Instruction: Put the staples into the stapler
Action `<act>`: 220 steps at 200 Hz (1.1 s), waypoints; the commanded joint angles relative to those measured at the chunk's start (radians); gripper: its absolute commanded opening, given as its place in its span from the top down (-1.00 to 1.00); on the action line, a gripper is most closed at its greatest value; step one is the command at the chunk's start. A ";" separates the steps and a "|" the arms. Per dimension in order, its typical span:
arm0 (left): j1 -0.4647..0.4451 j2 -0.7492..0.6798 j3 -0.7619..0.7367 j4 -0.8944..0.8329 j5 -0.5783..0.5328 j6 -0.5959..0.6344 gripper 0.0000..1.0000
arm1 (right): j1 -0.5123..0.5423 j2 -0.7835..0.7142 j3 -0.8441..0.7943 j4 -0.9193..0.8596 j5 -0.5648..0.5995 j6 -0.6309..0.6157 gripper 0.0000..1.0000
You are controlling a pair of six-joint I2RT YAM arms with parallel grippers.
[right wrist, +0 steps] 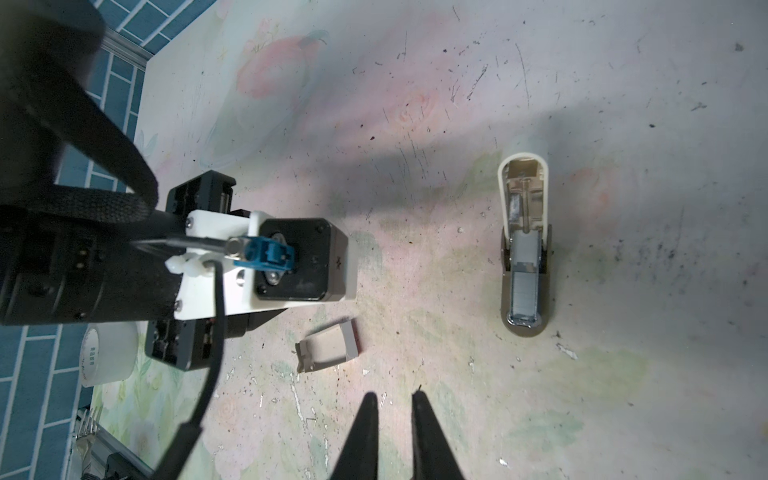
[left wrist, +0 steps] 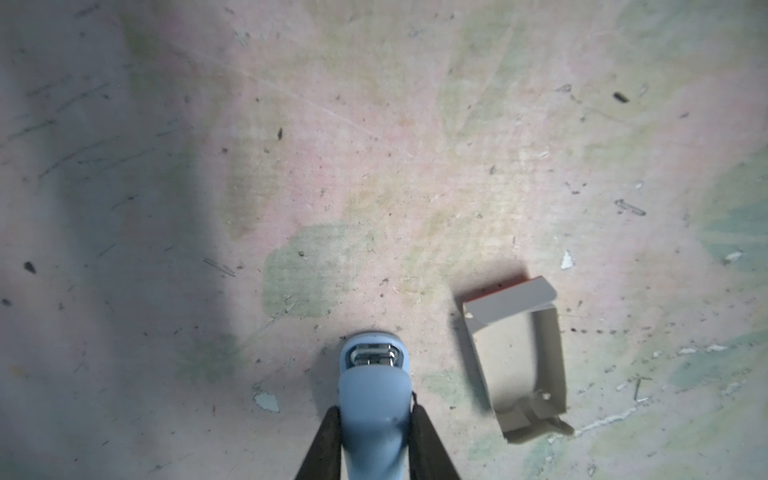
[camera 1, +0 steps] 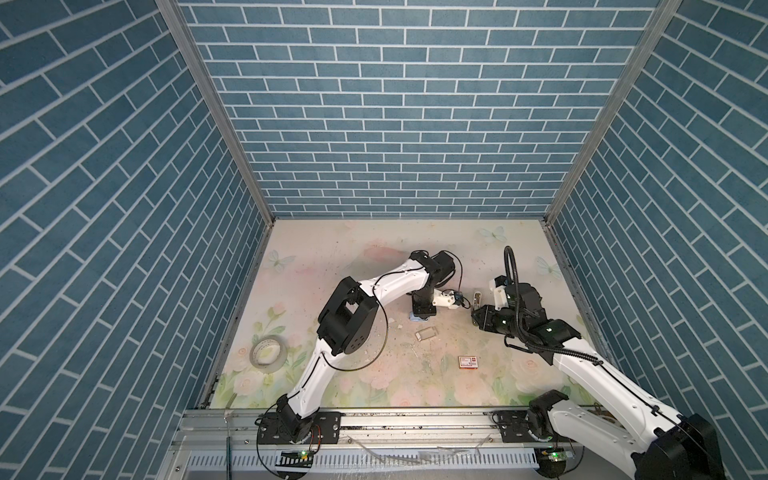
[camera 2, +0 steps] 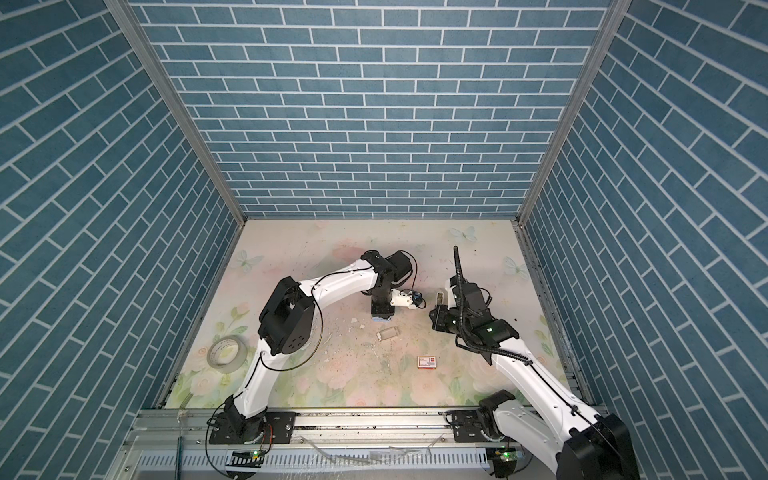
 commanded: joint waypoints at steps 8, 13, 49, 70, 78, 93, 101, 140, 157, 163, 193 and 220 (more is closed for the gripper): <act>-0.005 -0.004 -0.040 0.019 -0.013 -0.018 0.92 | -0.004 0.008 -0.003 -0.016 0.023 0.007 0.65; -0.005 -0.004 -0.041 0.017 -0.011 -0.017 0.92 | -0.003 0.008 -0.004 -0.016 0.022 0.008 0.65; -0.005 -0.018 -0.060 0.026 -0.015 -0.017 0.84 | -0.003 0.010 -0.001 -0.019 0.023 0.009 0.65; -0.005 -0.023 -0.064 0.030 -0.017 -0.017 0.80 | -0.004 0.011 -0.002 -0.018 0.026 0.010 0.64; -0.005 -0.024 -0.066 0.031 -0.016 -0.017 0.78 | -0.003 0.012 -0.002 -0.018 0.028 0.010 0.64; -0.005 -0.031 -0.074 0.037 -0.016 -0.018 0.74 | -0.003 0.015 -0.002 -0.018 0.028 0.010 0.64; -0.004 -0.033 -0.074 0.037 -0.014 -0.018 0.72 | -0.003 0.017 -0.002 -0.017 0.029 0.010 0.64; -0.003 -0.040 -0.068 0.036 -0.020 -0.015 0.59 | -0.005 0.022 -0.004 -0.018 0.033 0.010 0.63; -0.002 -0.041 -0.065 0.032 -0.023 -0.014 0.53 | -0.005 0.021 -0.003 -0.018 0.034 0.010 0.63; -0.002 -0.042 -0.065 0.031 -0.025 -0.014 0.51 | -0.004 0.020 -0.004 -0.018 0.034 0.011 0.63; -0.002 -0.049 -0.067 0.030 -0.030 -0.011 0.42 | -0.004 0.011 -0.002 -0.027 0.038 0.012 0.62; -0.002 -0.060 -0.070 0.028 -0.028 -0.008 0.35 | -0.004 -0.002 0.003 -0.041 0.044 0.012 0.60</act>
